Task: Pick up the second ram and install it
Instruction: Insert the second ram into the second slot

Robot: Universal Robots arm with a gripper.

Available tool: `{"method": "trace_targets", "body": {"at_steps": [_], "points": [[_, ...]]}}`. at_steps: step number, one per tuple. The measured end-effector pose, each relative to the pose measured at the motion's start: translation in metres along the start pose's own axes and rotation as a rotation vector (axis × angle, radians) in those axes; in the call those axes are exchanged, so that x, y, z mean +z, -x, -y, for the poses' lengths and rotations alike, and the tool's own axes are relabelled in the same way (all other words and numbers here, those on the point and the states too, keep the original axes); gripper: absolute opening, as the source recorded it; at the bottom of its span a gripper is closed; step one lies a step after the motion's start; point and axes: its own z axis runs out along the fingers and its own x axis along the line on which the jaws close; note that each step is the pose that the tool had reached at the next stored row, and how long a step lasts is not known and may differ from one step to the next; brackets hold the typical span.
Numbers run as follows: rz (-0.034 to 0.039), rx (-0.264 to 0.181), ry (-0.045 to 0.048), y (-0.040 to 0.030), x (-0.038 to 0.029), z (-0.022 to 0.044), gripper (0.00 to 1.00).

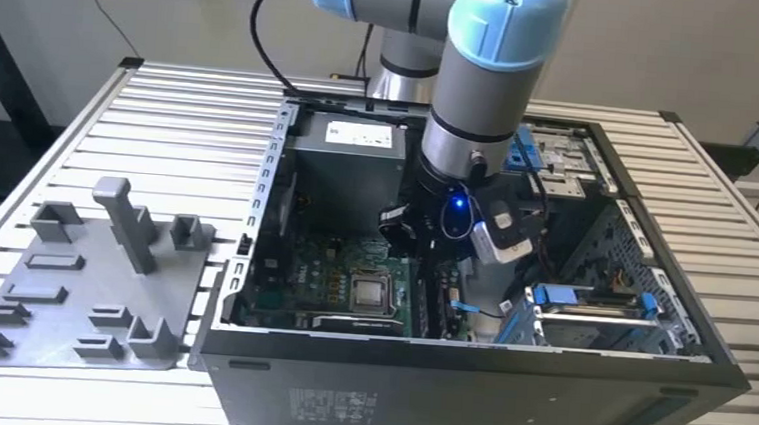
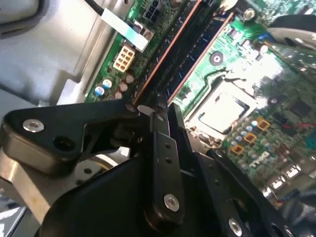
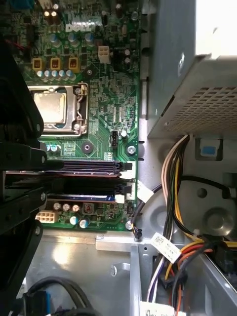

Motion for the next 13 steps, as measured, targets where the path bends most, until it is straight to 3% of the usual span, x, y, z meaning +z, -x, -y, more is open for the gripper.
{"method": "trace_targets", "body": {"at_steps": [3,8,9,13], "points": [[-0.0001,0.0,0.0001,-0.0001,-0.0133,0.0002,0.22],[-0.0001,0.0,0.0002,-0.0004,-0.0171,0.0002,0.19],[-0.0002,0.0,-0.0001,-0.0005,-0.018,0.0002,0.11],[-0.0001,0.0,0.0001,-0.0008,-0.021,0.0002,0.11]]}}
